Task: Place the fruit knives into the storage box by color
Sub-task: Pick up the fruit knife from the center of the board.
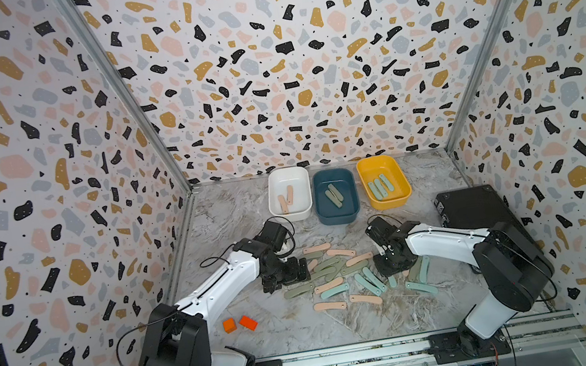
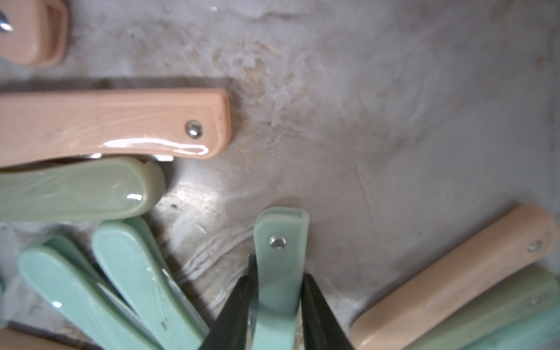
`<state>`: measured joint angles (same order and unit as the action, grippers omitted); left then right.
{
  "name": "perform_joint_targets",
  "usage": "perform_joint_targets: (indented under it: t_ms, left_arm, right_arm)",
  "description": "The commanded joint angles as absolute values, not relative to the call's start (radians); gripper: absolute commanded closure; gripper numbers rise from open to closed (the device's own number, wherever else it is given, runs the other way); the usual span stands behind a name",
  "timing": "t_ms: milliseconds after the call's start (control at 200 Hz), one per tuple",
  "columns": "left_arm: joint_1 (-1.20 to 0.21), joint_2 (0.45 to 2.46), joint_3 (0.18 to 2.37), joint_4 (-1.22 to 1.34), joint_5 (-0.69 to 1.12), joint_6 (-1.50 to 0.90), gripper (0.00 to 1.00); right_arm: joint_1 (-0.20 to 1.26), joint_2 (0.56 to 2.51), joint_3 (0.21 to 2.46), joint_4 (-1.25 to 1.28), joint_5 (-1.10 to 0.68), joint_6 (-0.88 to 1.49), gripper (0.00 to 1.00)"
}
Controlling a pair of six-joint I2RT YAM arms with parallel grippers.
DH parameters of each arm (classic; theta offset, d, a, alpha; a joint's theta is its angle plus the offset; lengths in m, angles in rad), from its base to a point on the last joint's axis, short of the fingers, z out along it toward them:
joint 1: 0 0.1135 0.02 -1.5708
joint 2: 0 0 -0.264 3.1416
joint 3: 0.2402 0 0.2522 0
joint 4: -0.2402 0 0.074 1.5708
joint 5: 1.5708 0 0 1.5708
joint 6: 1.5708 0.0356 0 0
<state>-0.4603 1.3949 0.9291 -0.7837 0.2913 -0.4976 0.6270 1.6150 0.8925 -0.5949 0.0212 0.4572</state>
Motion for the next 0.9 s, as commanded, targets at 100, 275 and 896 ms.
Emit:
perform_joint_targets:
  t_ms: [100, 275, 896]
  left_arm:
    - [-0.456, 1.368, 0.926, -0.784, 0.300, -0.490, 0.01]
    - [-0.454, 1.387, 0.925, -0.779, 0.301, -0.489, 0.01]
    - [-0.454, 1.419, 0.925, -0.769, 0.288, -0.508, 0.01]
  right_arm:
    - [0.627, 1.666, 0.868, -0.575, 0.056, 0.505, 0.72]
    - [0.627, 1.678, 0.919, -0.599, 0.064, 0.496, 0.72]
    - [0.618, 1.737, 0.976, -0.634, 0.025, 0.486, 0.60]
